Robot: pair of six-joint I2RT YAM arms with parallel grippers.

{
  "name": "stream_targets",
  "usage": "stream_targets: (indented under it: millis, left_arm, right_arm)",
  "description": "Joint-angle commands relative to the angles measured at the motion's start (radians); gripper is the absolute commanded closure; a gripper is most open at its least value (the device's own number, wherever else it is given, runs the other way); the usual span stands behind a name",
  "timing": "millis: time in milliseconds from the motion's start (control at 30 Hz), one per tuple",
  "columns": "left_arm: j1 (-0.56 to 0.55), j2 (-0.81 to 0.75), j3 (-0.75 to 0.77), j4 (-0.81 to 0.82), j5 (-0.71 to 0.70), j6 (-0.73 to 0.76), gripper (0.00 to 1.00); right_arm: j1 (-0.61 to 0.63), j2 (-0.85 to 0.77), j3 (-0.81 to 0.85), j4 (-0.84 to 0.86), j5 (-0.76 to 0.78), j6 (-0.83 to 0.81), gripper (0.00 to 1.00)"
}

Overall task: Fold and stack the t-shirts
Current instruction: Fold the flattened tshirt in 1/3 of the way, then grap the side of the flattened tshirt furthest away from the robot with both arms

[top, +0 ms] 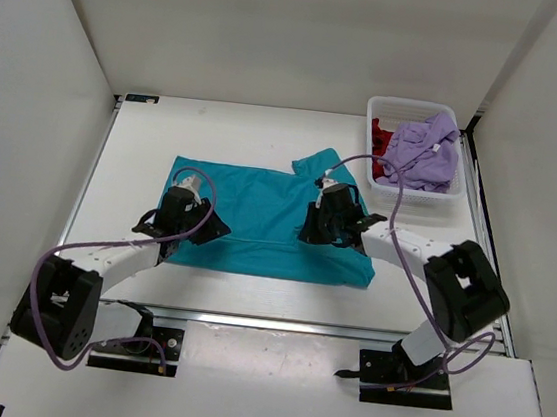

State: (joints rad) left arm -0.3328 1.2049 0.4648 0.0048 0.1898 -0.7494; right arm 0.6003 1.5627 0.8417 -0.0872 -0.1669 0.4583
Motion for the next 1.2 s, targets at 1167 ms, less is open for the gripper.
stream_targets:
  millis: [1167]
  left_arm:
    - [0.413,0.821,0.985,-0.285,-0.257,0.136,0.54]
  right_arm:
    - [-0.099,-0.119,-0.058,0.162,-0.118,-0.046,0.79]
